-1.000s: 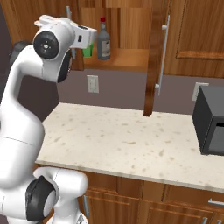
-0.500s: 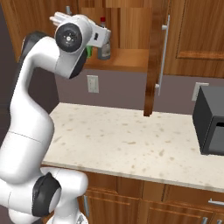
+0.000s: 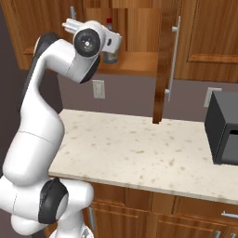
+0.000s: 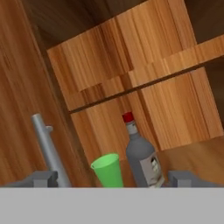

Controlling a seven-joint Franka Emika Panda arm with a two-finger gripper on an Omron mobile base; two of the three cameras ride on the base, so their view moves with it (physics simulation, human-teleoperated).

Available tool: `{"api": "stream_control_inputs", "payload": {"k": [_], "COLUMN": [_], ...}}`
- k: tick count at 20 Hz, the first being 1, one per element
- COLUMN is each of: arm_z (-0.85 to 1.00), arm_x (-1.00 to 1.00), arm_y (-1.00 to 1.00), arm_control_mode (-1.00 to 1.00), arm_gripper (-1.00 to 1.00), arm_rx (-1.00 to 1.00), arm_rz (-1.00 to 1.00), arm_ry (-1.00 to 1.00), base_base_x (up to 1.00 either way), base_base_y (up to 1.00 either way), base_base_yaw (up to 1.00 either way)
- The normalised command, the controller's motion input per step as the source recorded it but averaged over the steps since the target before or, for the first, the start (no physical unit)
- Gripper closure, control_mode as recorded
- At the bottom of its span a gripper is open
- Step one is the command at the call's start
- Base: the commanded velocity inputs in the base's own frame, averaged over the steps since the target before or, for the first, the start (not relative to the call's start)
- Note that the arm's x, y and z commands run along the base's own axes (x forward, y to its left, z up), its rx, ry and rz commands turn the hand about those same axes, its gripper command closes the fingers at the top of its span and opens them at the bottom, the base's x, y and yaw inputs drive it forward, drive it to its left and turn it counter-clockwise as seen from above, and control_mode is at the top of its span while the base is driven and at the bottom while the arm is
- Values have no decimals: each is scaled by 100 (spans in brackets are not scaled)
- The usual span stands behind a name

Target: Open the cabinet directly in front. Then move the liquor and the cup to the dining counter with the jar on it.

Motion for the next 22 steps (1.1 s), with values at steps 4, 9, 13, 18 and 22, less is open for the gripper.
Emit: {"api": "stream_control_inputs", "payload": {"k": [4,9,13,18,22], "arm_z": [-15,0,0,0,0], "arm_x": [30,55,44,33,35], "arm_y": [-2,-1,0,5,32], "arm_control_mode": [-100,-100,-100,-100,-100], "arm_gripper": [-100,-100,-100,-100,-100], "arm_rx": [3,13,16,7,11], "arm_rz": [4,5,5,8,10], "arm_ry": [0,1,10,22,26], "base_base_x": [0,0,0,0,0], "base_base_y": [0,0,0,0,0], "base_base_yaw": [0,0,0,0,0]}}
